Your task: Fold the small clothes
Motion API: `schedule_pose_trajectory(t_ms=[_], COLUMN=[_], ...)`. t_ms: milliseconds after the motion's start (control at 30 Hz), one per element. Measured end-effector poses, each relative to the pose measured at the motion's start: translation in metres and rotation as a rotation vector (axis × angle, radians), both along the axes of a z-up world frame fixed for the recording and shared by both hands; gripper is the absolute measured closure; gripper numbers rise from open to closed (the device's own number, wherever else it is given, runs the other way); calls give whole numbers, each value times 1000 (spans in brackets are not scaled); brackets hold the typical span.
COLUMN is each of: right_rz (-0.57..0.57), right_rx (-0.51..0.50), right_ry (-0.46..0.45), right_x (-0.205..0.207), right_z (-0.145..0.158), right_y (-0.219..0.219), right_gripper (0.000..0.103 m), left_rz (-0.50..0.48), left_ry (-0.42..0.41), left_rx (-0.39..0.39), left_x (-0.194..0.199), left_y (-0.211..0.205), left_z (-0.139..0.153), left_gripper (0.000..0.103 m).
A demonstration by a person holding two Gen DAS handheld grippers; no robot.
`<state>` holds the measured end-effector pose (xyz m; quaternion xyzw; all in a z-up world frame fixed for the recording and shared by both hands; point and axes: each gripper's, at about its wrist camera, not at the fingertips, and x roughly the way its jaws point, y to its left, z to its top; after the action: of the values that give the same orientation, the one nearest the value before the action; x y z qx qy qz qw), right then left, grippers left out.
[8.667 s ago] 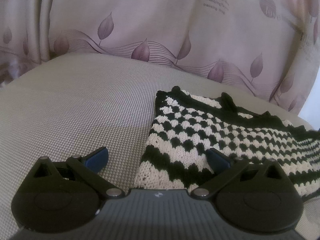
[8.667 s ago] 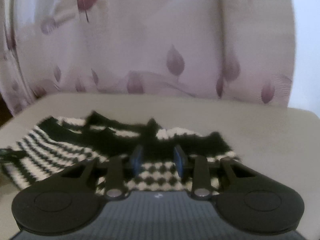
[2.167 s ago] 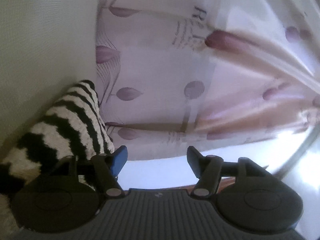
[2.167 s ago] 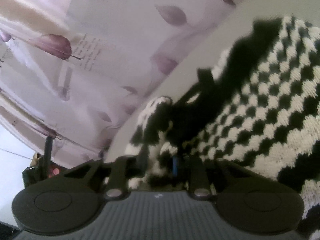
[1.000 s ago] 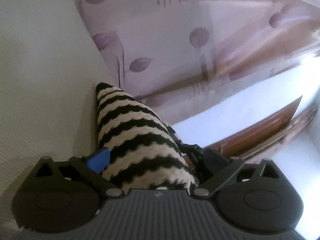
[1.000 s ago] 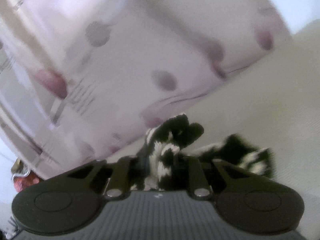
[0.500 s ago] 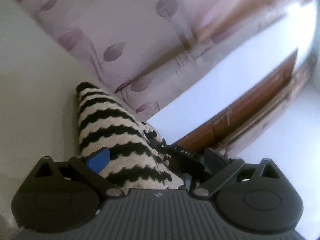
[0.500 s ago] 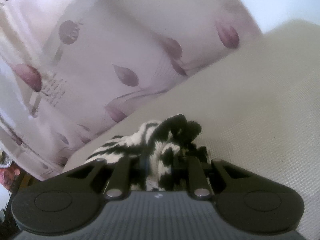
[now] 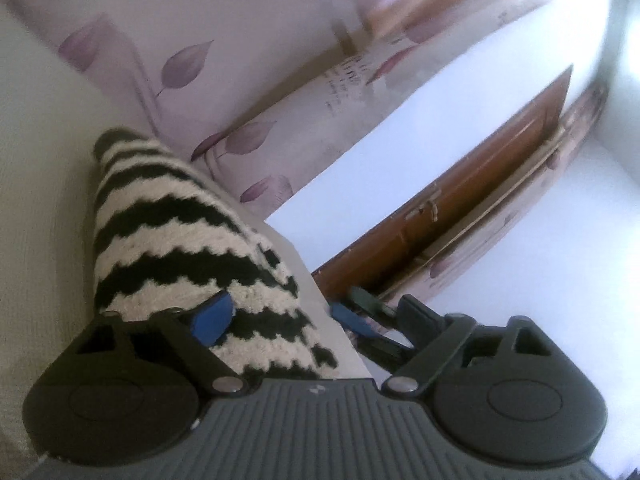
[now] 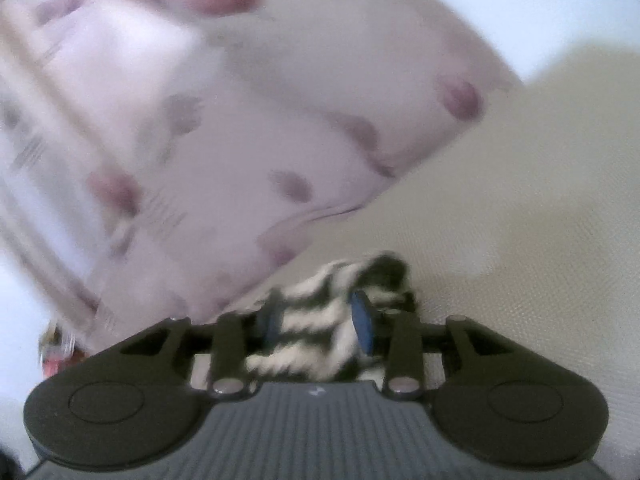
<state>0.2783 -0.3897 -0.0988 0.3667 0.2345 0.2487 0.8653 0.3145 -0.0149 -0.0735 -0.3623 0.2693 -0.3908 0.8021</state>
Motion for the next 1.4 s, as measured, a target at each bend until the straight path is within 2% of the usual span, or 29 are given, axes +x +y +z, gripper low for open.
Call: schedule_pose_trajectory(t_ms=[67,133,200,233,300,367,467,533,600,633,733,833,967,1133,1233,1300,1367,1400], right_rz=[99,183,182,183,195,182,245,299,329,319,246,173,147,124,108,123,157,184], right_rx=[-22,-83,-222,-250,-227,-232,-160,-151,-100,-54,48,14,-46,-159,-113,-93,-72,-90], right_ry=[-18,-29,-23,-20,-10,3,10,-22,-77,-110,-107,-62,-8,1,-10,-23,-46,-41], right_x=[-12,-21,-24,-22,-17,-11,-3,-4,-9,-12,-16,-23,-35,-54,-55,-52,-45,-40], right_z=[3,2,3,1,-6,-12,-21,-20,-17,-15,-20,-31,-42,-33,-31,-26,-23,-22], right_y=[1,9,21,23,24,26,31,40,43,39,22,12,8,-1,-9,-12,-9,-4], right_gripper=[66,66,61,61,61,48,48,48,48,51,79,84,90,90,89,85,71,68], left_rz=[0,-5,-15,-16,-23,-25,-32,-33,-33,-30,-22,-25,-25,-17,-12,-12,-13,-14], left_ry=[9,2,-21,-29,-34,-26,-36,-45,-54,-54,-46,-55,-68,-64,-57,-59,-61,-60], left_rx=[-16,-2,45,64,91,105,139,155,163,162,147,165,193,188,179,184,188,190], left_x=[1,0,-3,-5,-4,-3,-3,-3,-4,-3,-4,-5,-7,-7,-8,-9,-9,-9], left_y=[4,5,4,3,3,5,6,6,8,9,12,8,3,6,6,6,6,5], left_z=[-6,-7,-4,-3,-2,-2,-2,-2,-3,-3,-6,-4,-2,-2,-2,-1,0,0], left_gripper=[24,24,26,27,30,36,39,40,40,40,40,39,39,39,39,39,39,39])
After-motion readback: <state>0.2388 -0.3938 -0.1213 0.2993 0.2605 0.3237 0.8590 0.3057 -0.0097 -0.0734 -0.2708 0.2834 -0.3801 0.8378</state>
